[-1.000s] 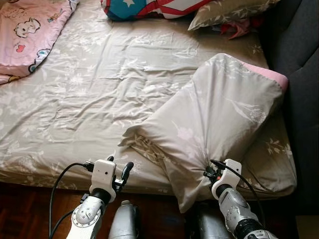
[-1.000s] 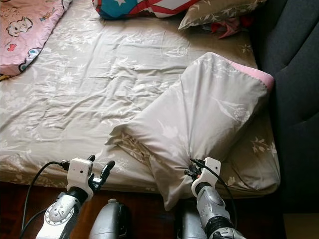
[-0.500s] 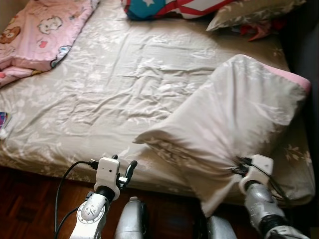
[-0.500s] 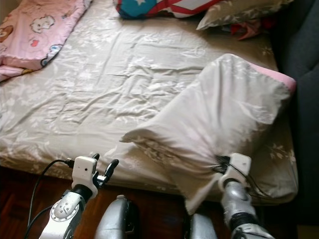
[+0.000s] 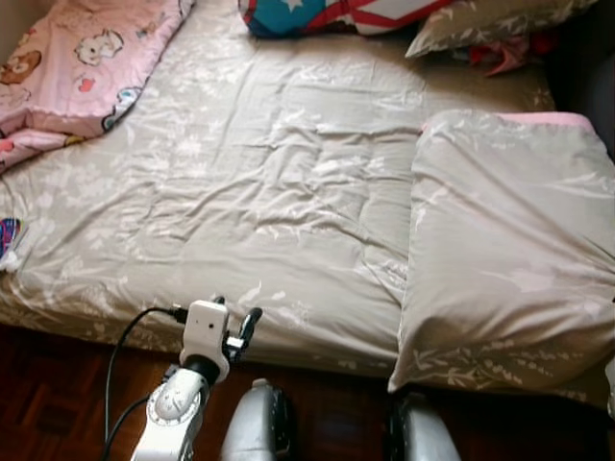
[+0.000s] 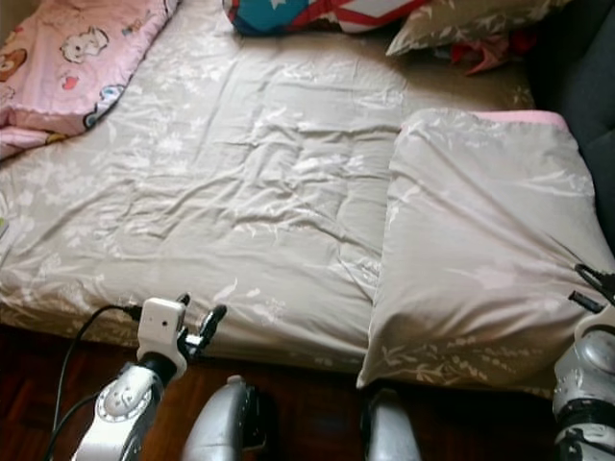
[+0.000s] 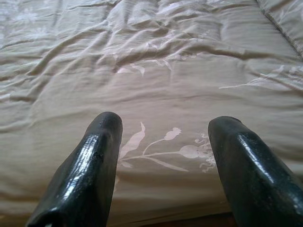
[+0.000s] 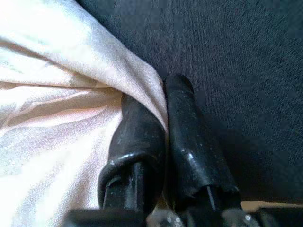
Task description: Clean up the room
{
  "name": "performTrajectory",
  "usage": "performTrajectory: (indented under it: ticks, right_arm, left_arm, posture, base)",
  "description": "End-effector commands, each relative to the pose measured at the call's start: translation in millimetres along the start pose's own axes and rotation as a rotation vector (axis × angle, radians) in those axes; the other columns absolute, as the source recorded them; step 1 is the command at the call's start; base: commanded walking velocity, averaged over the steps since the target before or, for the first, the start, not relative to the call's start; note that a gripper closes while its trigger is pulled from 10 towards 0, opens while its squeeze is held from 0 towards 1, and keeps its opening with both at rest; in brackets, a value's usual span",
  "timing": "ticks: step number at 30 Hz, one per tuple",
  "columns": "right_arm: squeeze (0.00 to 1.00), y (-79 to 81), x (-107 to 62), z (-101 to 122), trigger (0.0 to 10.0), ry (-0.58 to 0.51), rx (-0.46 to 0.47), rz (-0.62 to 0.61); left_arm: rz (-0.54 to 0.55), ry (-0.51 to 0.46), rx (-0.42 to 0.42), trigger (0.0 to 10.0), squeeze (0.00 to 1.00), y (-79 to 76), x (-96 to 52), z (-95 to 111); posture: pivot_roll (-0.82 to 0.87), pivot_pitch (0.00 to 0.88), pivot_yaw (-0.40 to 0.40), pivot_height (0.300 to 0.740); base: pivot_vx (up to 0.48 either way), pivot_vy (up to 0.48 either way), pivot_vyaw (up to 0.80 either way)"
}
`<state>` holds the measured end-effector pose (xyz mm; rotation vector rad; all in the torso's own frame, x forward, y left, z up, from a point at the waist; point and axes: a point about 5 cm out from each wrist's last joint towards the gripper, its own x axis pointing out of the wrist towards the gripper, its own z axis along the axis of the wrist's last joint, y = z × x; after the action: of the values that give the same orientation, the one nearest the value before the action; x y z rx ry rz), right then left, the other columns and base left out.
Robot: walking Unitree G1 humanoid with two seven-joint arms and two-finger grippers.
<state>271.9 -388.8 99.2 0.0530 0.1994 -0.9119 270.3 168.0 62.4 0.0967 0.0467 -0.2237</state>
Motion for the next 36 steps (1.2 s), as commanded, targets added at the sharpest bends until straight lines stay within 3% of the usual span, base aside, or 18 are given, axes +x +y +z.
performTrajectory:
  ticks: [1, 6, 7, 8, 9, 12, 13, 14, 17, 20, 21, 25, 31, 32, 34, 36]
  right_arm:
    - [0.0, -21.5, 3.6, 6.5, 0.0, -0.043, -0.013, -0.074]
    - [0.0, -15.1, 1.9, 4.6, 0.0, -0.051, -0.035, -0.035]
    - [0.0, -10.8, 1.1, 4.3, 3.2, -0.061, -0.057, -0.007]
    - [0.0, -7.9, 0.4, 4.1, 3.2, -0.067, -0.072, 0.013]
    - [0.0, -5.6, -0.2, 3.5, 10.0, -0.071, -0.088, 0.025]
    - [0.0, 4.7, -3.9, -1.1, 10.0, -0.068, -0.064, 0.079]
    - [0.86, 16.8, -8.7, -3.7, 10.0, -0.084, -0.036, 0.16]
    - [1.0, 24.3, -12.0, -5.0, 10.0, -0.094, -0.023, 0.215]
    - [1.0, 42.5, -21.1, -9.2, 10.0, -0.117, -0.019, 0.355]
    - [0.99, 55.8, -32.3, -20.8, 10.0, -0.125, -0.096, 0.445]
    - [0.0, 57.5, -35.4, -26.2, 10.0, -0.113, -0.098, 0.455]
    - [0.0, 61.5, -45.8, -44.6, 10.0, -0.072, -0.098, 0.481]
    - [0.0, 90.8, -84.5, -83.3, 10.0, 0.028, -0.086, 0.719]
    - [0.0, 92.0, -98.0, -99.9, 10.0, 0.065, -0.072, 0.727]
    - [0.0, 89.0, -108.0, -116.5, 10.0, 0.115, -0.073, 0.713]
    - [0.0, 84.5, -118.5, -134.8, 10.0, 0.197, -0.014, 0.685]
  left_arm:
    - [0.008, 0.05, -0.009, 10.0, 0.0, 2.4, -7.8, -13.0]
    - [0.009, 0.055, -0.009, 10.0, 0.0, 2.7, -8.4, -14.5]
    - [0.008, 0.059, -0.009, 10.0, 0.0, 2.4, -8.8, -15.6]
    - [0.007, 0.062, -0.009, 10.0, 0.0, 2.2, -9.1, -16.4]
    - [0.007, 0.063, -0.009, 10.0, 0.0, 2.0, -9.2, -17.0]
    - [0.008, 0.065, -0.014, 10.0, 0.0, 1.6, -9.0, -17.5]
    - [0.008, 0.064, -0.017, 10.0, 0.0, 0.8, -8.6, -17.8]
    - [0.01, 0.066, -0.023, 10.0, 0.0, 0.4, -8.5, -18.5]
    - [0.021, 0.077, -0.043, 10.0, 0.0, 0.4, -8.9, -21.5]
    - [0.048, 0.095, -0.08, 10.0, 0.0, 2.6, -10.9, -26.4]
    - [0.057, 0.102, -0.09, 10.0, 0.0, 3.7, -11.8, -27.9]
    - [0.087, 0.122, -0.125, 10.0, 0.0, 8.1, -14.4, -32.8]
    - [0.11, 0.166, -0.158, 10.0, 0.0, 11.4, -15.5, -43.4]
    - [0.113, 0.183, -0.162, 10.0, 0.0, 11.3, -15.2, -47.3]
    - [0.122, 0.195, -0.163, 10.0, 0.0, 11.7, -14.7, -50.0]
    - [0.139, 0.213, -0.176, 10.0, 0.0, 12.7, -14.3, -53.5]
  posture:
    - [-0.02, 0.292, 0.082, 0.652]
    - [-0.02, 0.295, 0.084, 0.652]
    - [-0.02, 0.295, 0.084, 0.652]
    - [-0.02, 0.295, 0.084, 0.652]
    - [-0.03, 0.294, 0.083, 0.652]
    - [-0.03, 0.294, 0.083, 0.652]
    - [-0.03, 0.294, 0.082, 0.652]
    - [-0.03, 0.295, 0.081, 0.652]
    - [-0.03, 0.295, 0.081, 0.652]
    - [-0.02, 0.294, 0.081, 0.652]
    - [-0.02, 0.295, 0.083, 0.652]
    - [-0.02, 0.295, 0.085, 0.652]
    - [-0.04, 0.288, 0.084, 0.652]
    - [-0.04, 0.286, 0.084, 0.652]
    - [-0.04, 0.286, 0.084, 0.656]
    - [-0.03, 0.281, 0.09, 0.671]
  base:
    - [0.0, 0.0, 0.0]
    - [0.0, 0.0, 0.0]
    - [0.0, 0.0, 0.0]
    - [0.0, 0.0, 0.0]
    - [0.0, 0.0, 0.0]
    - [0.0, 0.0, 0.0]
    - [0.0, 0.0, 0.0]
    - [0.0, 0.0, 0.0]
    - [0.0, 0.0, 0.0]
    - [0.0, 0.0, 0.0]
    - [0.0, 0.0, 0.0]
    - [0.0, 0.0, 0.0]
    - [0.0, 0.0, 0.0]
    - [0.0, 0.0, 0.0]
    - [0.0, 0.0, 0.0]
    - [0.0, 0.0, 0.0]
